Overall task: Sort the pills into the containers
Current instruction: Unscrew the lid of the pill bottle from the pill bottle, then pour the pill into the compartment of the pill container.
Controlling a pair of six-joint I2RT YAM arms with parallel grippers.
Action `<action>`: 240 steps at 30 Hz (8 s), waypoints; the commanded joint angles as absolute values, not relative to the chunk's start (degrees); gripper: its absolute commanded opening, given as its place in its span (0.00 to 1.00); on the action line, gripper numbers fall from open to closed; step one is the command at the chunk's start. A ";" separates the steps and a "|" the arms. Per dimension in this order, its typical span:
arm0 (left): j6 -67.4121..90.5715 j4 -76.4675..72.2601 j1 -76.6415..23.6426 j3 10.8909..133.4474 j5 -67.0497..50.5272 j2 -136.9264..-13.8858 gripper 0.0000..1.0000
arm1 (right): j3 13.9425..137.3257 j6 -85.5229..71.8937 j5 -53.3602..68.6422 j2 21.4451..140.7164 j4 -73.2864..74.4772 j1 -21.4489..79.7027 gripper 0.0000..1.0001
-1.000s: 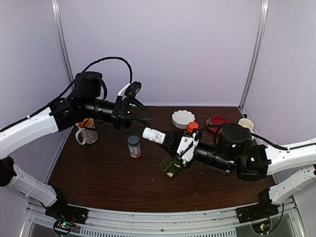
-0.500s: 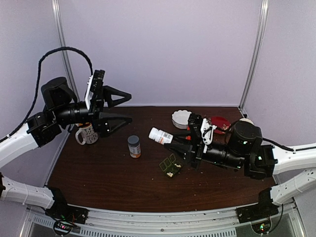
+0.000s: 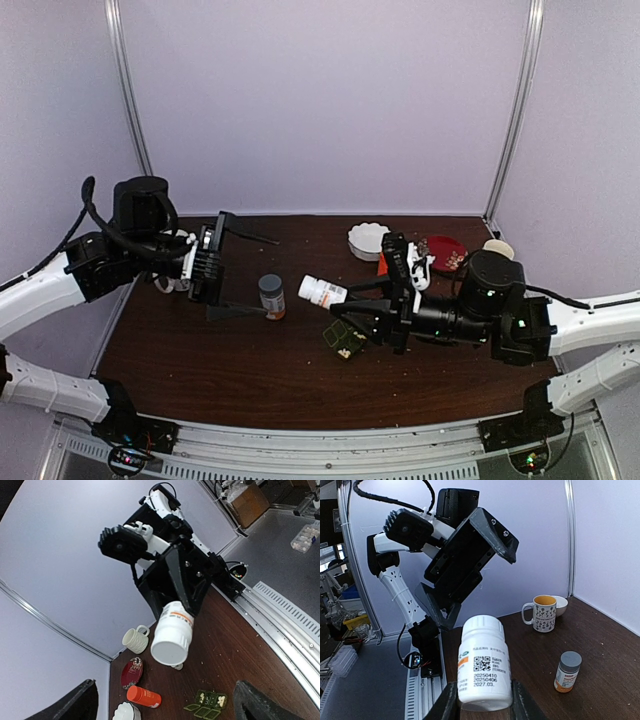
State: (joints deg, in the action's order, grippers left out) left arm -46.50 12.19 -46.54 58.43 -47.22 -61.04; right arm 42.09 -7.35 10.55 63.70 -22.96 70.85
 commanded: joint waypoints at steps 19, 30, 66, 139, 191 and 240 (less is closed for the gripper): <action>-58.27 14.72 -49.49 59.85 -45.83 -63.08 0.59 | 49.65 -9.44 15.63 71.45 -24.80 70.40 0.00; -58.18 14.75 -50.60 59.94 -43.46 -63.34 0.45 | 50.68 -9.90 16.32 72.77 -24.66 70.33 0.00; 68.75 -6.93 -50.19 67.25 -51.14 -70.11 0.27 | 48.08 62.33 -11.22 72.51 -25.42 76.52 0.00; -56.09 15.65 -52.29 61.21 -42.63 -60.07 0.25 | 53.65 -2.84 14.49 72.60 -20.84 72.67 0.00; 16.35 18.12 -51.81 70.92 -21.58 -80.87 0.00 | 11.25 2.05 -6.85 62.56 -57.72 69.69 0.00; 25.58 24.05 -51.33 74.84 -7.13 -110.38 0.00 | 11.80 -13.11 -7.80 84.78 -57.06 65.23 0.00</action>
State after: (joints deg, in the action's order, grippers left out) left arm 25.82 25.69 -51.48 72.66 -6.13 -108.05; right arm 9.47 -10.63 -8.95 83.68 -60.55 66.43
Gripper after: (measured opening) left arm 0.266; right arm 0.314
